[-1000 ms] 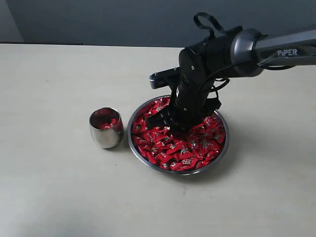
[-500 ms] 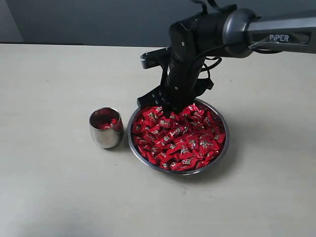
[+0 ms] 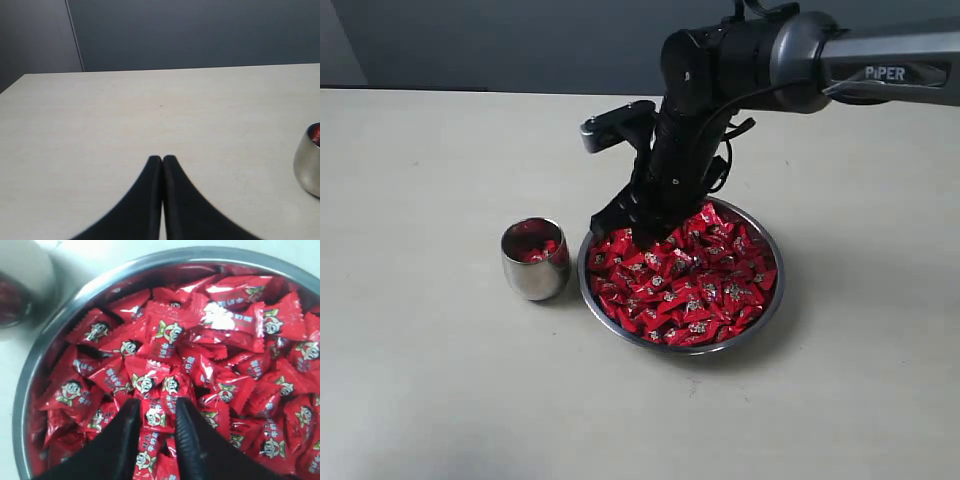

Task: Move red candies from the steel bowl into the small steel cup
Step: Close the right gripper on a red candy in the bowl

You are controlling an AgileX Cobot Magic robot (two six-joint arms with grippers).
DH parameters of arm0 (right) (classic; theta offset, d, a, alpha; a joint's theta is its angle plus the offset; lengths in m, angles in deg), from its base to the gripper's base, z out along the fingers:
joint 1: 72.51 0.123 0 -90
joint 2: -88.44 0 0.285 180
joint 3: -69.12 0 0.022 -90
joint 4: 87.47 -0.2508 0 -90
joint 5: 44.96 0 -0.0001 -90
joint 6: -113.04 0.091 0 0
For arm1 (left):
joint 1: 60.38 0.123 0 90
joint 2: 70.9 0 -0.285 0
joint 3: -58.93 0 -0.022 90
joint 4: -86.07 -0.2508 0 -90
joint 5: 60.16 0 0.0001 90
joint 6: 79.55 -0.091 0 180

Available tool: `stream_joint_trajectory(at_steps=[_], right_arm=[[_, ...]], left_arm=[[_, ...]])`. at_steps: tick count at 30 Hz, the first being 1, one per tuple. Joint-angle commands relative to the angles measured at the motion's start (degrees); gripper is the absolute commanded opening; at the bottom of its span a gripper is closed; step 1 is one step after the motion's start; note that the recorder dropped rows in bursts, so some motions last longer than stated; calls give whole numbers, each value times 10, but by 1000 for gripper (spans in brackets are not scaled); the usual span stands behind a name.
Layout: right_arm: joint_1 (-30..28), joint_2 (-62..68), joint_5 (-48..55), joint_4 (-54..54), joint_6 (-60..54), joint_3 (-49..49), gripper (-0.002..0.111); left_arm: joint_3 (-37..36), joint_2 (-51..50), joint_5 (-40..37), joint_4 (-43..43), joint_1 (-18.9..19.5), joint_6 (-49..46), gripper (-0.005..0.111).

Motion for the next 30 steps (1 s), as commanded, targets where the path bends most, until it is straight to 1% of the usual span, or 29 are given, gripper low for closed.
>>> stream_joint_trajectory(at_steps=[1,5,12,30], right_arm=[[0,2,23,11,-68,3,26],[0,17,37,19,-102,3,26],[0,20,24,57,-120,3,26],[0,20,-11,37,-139,3,26]], left_arm=[[-2,3,1,-1,-1,1,0],[-2,3,1,-1,-1,1,0],[-2,3,1,-1,-1,1,0],[-2,3,1,-1,-1,1,0]])
